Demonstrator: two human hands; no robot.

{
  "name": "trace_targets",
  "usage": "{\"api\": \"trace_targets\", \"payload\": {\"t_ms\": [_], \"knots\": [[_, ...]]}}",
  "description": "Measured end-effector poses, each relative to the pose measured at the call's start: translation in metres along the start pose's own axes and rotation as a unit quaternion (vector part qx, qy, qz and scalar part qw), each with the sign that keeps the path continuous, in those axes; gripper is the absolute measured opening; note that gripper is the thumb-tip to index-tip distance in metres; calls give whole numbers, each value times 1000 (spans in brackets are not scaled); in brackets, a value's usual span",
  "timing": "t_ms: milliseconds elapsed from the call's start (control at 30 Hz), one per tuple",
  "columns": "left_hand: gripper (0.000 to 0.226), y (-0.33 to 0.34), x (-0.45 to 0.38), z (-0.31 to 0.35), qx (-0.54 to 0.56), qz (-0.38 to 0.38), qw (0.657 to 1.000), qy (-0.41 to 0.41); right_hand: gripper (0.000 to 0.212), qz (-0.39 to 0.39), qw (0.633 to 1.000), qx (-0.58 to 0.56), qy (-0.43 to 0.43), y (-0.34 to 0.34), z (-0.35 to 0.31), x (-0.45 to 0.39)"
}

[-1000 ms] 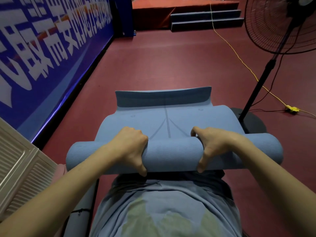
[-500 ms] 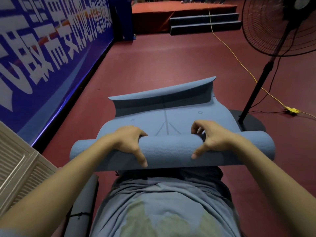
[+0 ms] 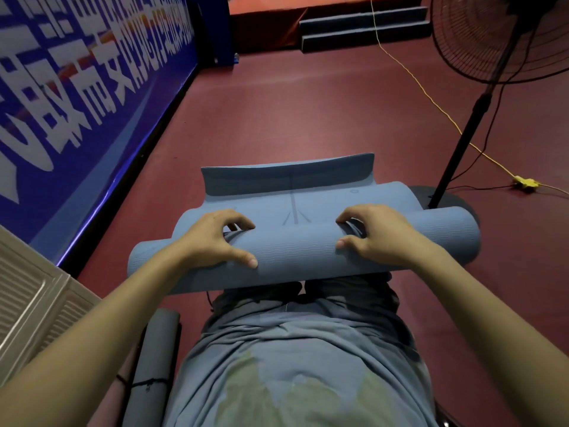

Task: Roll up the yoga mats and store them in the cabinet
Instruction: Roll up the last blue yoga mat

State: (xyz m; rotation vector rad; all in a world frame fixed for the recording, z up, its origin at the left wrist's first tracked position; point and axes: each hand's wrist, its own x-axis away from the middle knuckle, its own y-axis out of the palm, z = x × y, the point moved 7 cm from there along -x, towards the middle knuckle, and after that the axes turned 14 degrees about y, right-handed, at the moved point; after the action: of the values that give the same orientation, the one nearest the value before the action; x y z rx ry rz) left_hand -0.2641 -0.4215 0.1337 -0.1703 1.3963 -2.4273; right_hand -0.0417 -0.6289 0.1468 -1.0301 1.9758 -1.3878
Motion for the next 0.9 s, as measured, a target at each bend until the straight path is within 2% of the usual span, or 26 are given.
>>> {"api": "trace_targets", "payload": {"t_ms": [67, 133, 333, 433, 533, 567, 633, 733, 900], "knots": [[106, -1, 3, 3, -16, -1, 1000, -6, 49, -18, 999, 33, 8, 0, -2, 0], [119, 3, 5, 7, -68, -38, 997, -20, 55, -42, 996, 80, 2, 2, -5, 1], [118, 16, 6, 32, -273, -114, 955, -1, 115, -54, 974, 220, -17, 28, -14, 6], [125, 23, 0, 34, -322, -130, 938, -12, 114, -40, 970, 241, -18, 33, -17, 1], [167, 27, -3, 25, -311, -142, 939, -35, 103, -45, 973, 224, -12, 30, -18, -9], [173, 27, -5, 23, -304, -141, 941, -39, 104, -46, 974, 220, -12, 30, -17, -12], [169, 27, -8, 18, -290, -140, 946, -41, 111, -50, 975, 214, -15, 31, -15, -16], [137, 27, -12, 16, -286, -137, 948, -32, 121, -58, 976, 208, -20, 31, -12, -18], [109, 26, -10, 15, -287, -100, 953, -5, 110, -49, 980, 194, -18, 28, -14, -18]]}}
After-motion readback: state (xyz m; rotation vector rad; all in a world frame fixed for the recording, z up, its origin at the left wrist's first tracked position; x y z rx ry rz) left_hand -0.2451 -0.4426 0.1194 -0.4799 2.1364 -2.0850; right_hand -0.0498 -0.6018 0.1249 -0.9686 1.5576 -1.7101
